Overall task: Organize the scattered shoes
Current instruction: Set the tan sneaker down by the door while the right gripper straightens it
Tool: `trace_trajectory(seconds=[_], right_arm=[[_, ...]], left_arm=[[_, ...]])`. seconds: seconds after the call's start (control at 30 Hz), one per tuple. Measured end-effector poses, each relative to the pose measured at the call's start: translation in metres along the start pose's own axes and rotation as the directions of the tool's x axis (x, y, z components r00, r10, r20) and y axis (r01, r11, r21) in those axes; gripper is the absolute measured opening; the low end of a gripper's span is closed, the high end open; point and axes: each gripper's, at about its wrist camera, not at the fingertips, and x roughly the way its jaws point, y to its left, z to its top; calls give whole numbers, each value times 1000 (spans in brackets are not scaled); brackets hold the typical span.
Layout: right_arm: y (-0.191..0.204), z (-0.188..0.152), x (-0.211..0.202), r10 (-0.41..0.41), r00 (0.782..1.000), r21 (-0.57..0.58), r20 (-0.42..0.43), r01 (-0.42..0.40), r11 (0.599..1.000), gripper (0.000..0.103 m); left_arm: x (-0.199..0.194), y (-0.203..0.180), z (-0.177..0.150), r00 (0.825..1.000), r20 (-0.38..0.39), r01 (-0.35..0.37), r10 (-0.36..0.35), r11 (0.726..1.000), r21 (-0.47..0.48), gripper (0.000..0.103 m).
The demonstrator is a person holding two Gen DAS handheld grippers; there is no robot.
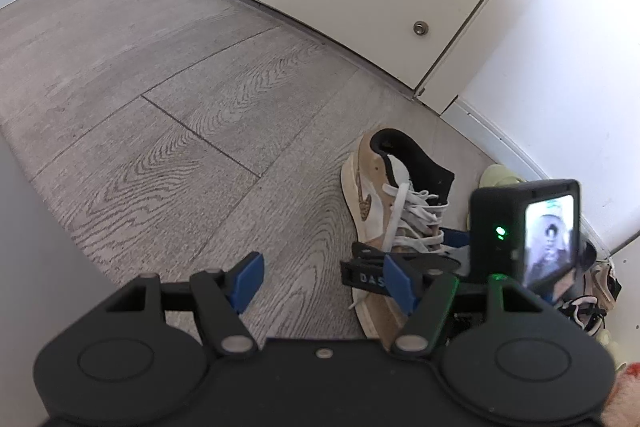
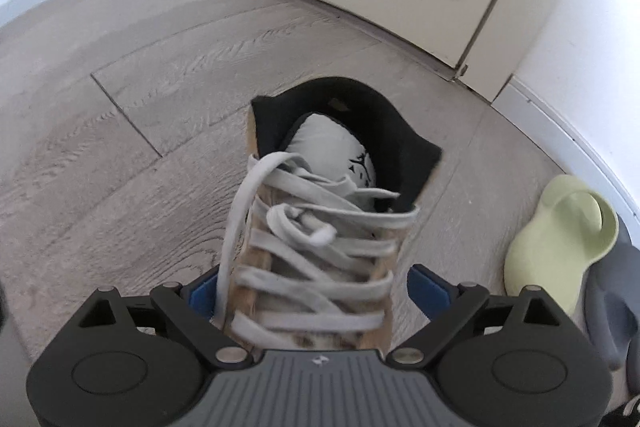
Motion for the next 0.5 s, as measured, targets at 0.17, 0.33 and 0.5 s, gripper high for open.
trace_trajectory(seconds=[0.17, 0.33, 0.5], right_arm=[[-5, 1, 2, -2, 1000, 169, 3, 1, 986, 86], [-5, 8, 7, -23, 1000, 257, 4, 21, 966, 86], [-13, 22, 20, -49, 999, 294, 8, 45, 955, 85]], left_arm=[[1, 4, 1, 1000, -8, 9, -9, 1000, -21, 67], [2, 6, 2, 1000, -12, 9, -9, 999, -32, 67], [2, 4, 1, 1000, -9, 5, -6, 1000, -23, 67]])
